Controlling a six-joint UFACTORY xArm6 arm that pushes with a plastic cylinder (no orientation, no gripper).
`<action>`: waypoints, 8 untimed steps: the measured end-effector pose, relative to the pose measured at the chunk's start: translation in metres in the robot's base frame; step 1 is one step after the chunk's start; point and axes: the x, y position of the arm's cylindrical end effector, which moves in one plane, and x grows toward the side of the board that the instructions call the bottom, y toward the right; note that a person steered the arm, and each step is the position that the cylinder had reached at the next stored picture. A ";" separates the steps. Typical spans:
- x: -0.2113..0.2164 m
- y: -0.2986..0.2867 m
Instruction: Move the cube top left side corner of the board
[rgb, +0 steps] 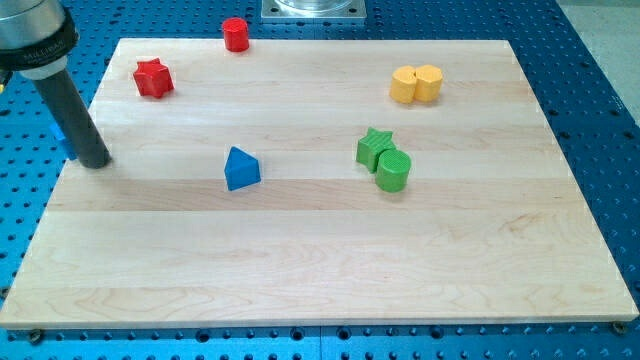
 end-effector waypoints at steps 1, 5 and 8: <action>0.013 -0.038; -0.013 0.011; -0.171 0.009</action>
